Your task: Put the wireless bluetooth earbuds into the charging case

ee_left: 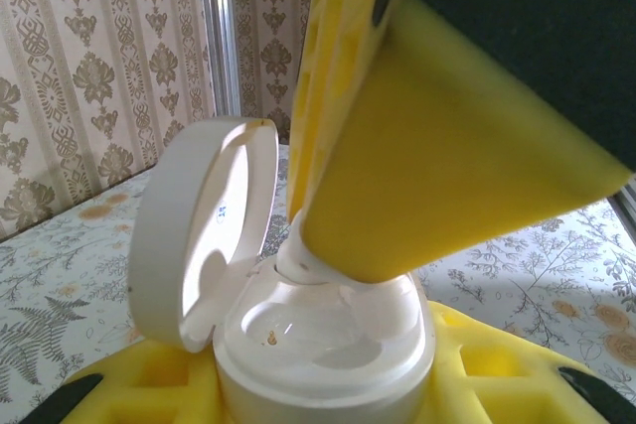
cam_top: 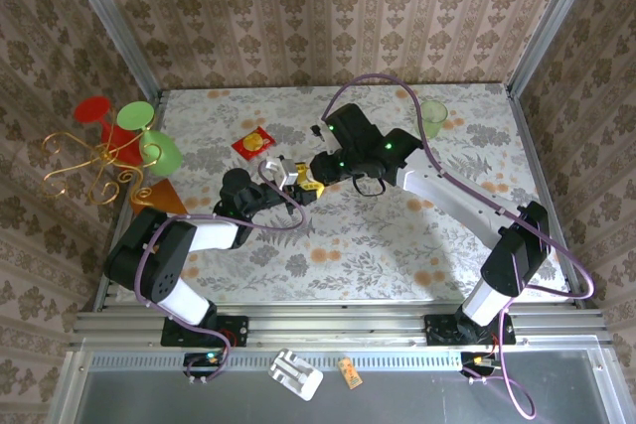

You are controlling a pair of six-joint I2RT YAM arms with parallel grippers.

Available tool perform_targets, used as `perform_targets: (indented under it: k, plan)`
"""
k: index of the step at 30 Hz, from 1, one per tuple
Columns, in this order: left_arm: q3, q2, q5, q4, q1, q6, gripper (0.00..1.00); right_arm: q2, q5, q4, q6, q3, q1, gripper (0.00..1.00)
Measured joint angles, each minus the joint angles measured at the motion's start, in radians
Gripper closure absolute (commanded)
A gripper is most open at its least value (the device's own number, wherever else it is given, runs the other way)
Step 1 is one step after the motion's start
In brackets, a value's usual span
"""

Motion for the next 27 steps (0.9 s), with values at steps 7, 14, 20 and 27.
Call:
perform_targets:
  k: [7,14,20,27]
  plan:
    - [0.0,0.0,0.0,0.001,0.0,0.0,0.8,0.002,0.014,0.008,0.007,0.0,0.006,0.85]
    - [0.0,0.0,0.0,0.006,0.0,0.0,0.81,0.018,0.047,0.008,0.007,0.017,0.013,0.85]
    - [0.0,0.0,0.0,0.011,0.005,0.0,0.8,0.03,0.069,0.007,0.006,0.021,0.029,0.84]
    - [0.0,0.0,0.0,0.014,0.006,0.0,0.8,0.03,0.06,0.007,0.004,0.021,0.031,0.76]
